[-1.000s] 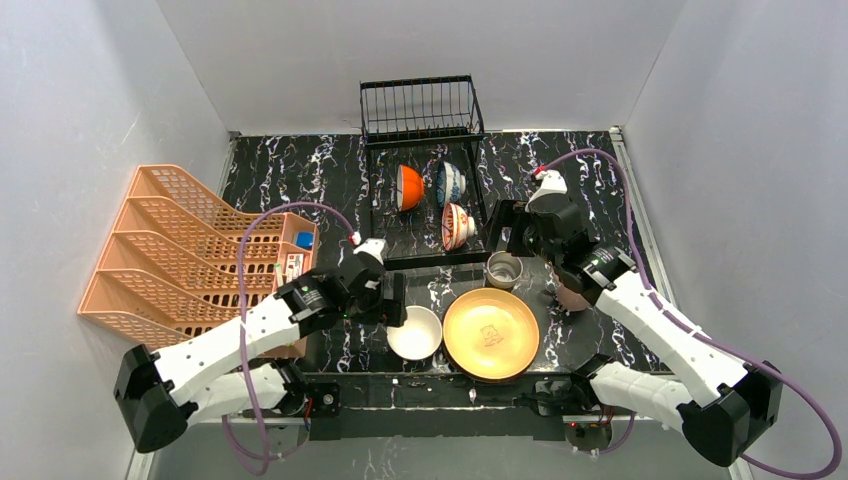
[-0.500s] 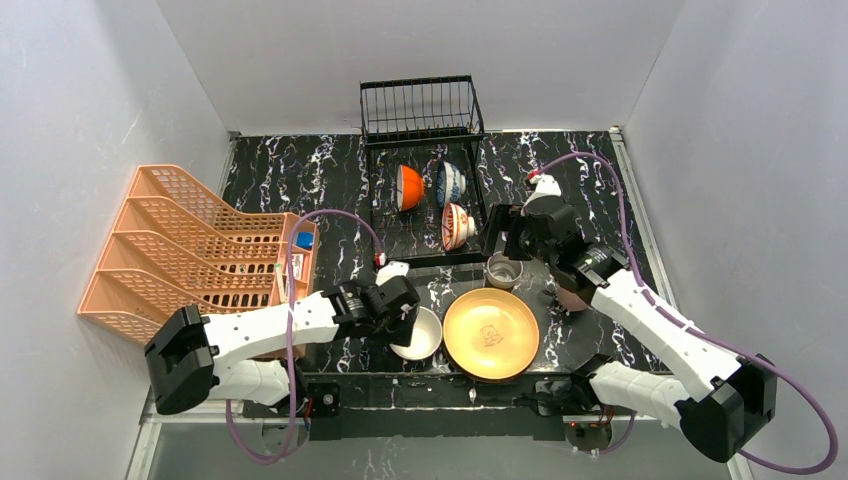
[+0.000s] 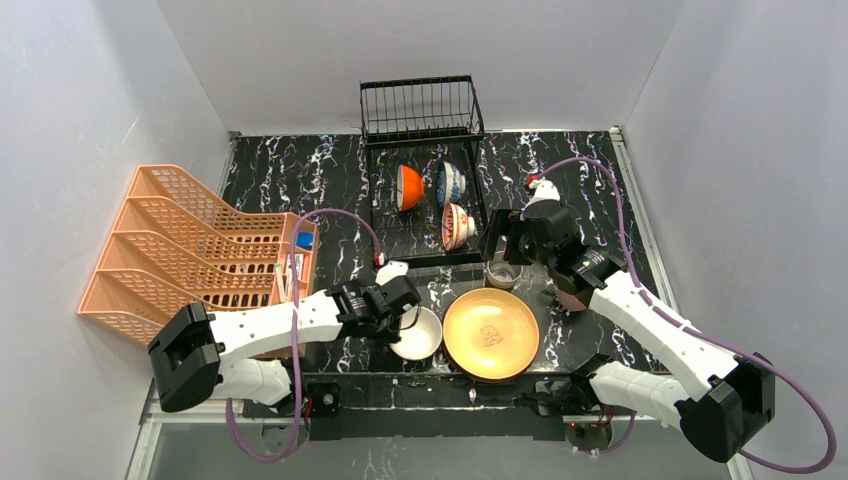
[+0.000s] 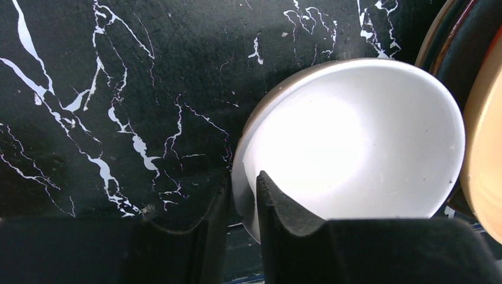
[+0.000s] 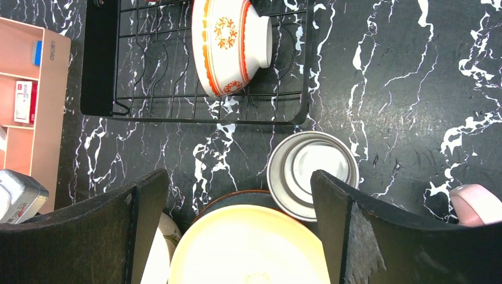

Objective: Load the mixed dishes into the dish rack
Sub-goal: Pick up the bowl from the corner of the board.

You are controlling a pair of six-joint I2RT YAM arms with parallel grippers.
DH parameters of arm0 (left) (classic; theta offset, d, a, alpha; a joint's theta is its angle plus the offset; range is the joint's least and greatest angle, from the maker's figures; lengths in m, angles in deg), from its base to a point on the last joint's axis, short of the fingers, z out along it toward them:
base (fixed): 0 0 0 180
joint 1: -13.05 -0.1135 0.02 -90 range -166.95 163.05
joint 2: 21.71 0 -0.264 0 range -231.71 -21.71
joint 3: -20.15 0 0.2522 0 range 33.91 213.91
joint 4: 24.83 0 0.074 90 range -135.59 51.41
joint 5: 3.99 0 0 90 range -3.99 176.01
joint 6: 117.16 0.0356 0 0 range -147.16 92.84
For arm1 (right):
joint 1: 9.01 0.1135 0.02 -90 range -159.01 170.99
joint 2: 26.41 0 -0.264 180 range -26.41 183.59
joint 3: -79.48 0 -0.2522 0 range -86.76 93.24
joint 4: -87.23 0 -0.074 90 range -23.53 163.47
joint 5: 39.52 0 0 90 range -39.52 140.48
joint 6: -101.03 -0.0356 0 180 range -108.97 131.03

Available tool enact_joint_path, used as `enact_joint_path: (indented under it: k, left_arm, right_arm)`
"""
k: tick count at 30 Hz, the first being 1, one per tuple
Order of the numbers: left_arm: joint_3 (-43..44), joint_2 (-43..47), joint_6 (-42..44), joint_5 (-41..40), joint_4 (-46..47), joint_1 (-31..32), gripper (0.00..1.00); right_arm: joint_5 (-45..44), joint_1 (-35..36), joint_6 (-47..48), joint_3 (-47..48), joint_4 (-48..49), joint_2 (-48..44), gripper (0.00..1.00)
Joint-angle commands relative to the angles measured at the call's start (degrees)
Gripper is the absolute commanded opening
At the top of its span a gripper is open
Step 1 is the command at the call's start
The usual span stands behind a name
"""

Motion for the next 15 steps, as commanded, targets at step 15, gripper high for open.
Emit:
enact_joint_path:
  k: [15]
  left_arm:
    - [-0.36,5.19,1.83,-6.97,-2.52,0.21,0.00]
  right_arm:
    - [3.33,-0.13,-2.81,1.80,1.35,-1.57,0.98]
